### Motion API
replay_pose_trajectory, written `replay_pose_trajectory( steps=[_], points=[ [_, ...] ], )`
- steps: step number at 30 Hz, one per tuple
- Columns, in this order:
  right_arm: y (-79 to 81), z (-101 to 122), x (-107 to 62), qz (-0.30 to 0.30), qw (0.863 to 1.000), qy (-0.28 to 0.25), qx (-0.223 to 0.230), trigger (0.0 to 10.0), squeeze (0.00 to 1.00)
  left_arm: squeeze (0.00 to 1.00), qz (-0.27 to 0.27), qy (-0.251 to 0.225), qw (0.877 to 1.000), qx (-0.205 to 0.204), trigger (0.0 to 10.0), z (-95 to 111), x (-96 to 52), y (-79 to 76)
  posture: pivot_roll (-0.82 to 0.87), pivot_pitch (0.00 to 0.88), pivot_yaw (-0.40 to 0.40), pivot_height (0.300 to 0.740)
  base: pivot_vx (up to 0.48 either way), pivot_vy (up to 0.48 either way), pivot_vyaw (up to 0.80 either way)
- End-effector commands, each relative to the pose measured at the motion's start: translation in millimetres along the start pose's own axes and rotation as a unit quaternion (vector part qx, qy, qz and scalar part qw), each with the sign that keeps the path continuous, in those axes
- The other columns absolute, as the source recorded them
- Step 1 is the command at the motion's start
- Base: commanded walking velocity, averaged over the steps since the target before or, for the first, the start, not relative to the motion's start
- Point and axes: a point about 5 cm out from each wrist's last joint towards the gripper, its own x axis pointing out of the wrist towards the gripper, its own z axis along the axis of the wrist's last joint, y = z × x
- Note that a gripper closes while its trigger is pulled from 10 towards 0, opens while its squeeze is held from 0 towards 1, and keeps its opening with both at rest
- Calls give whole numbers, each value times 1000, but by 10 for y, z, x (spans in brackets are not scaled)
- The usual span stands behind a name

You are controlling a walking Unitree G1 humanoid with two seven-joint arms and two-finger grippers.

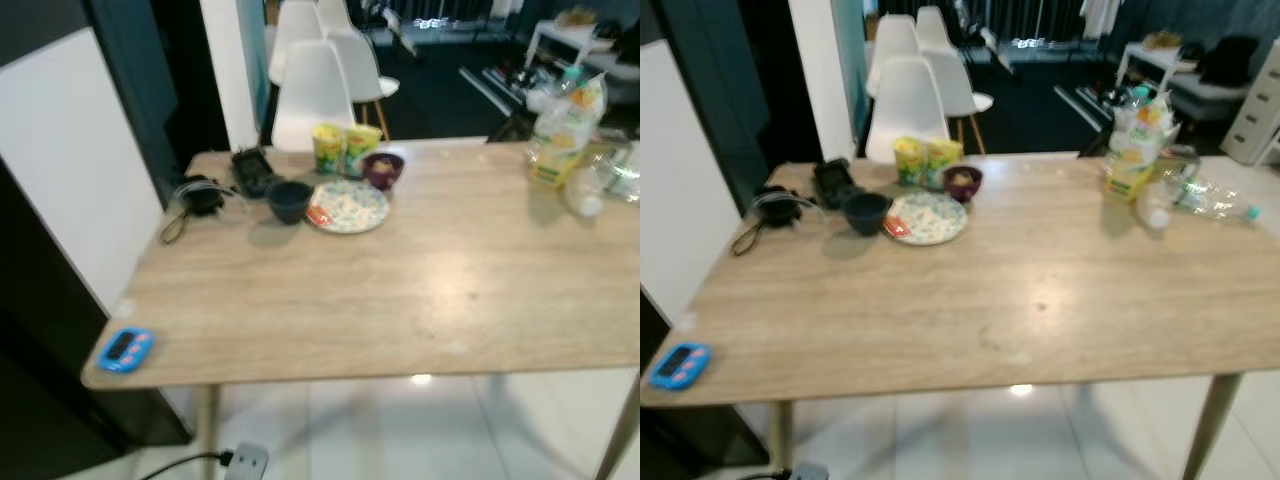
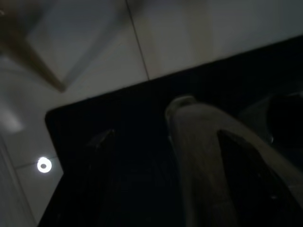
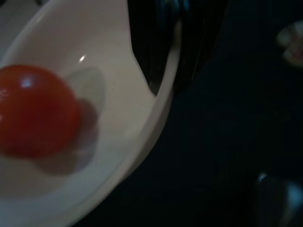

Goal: Restocking fridge

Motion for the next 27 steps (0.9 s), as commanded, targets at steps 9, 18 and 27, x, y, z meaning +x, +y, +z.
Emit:
replay_pose_trajectory(
  steps=[9,18,27],
  points=[
    [-18,-48,-2,-5,1000,5,-5,10000,0,0,-7,36,999,-3,10000,-171,-27,-32,48,0,-56,740,0,-413,0],
    [-39,-44,-5,-6,1000,4,-8,10000,0,0,-12,33,999,-6,10000,-151,-21,-43,54,0,-62,740,0,0,0],
    [-24,-47,-3,-5,1000,4,-6,10000,0,0,-14,30,999,-7,10000,-153,-22,-47,44,0,-54,740,0,0,0]
  ],
)
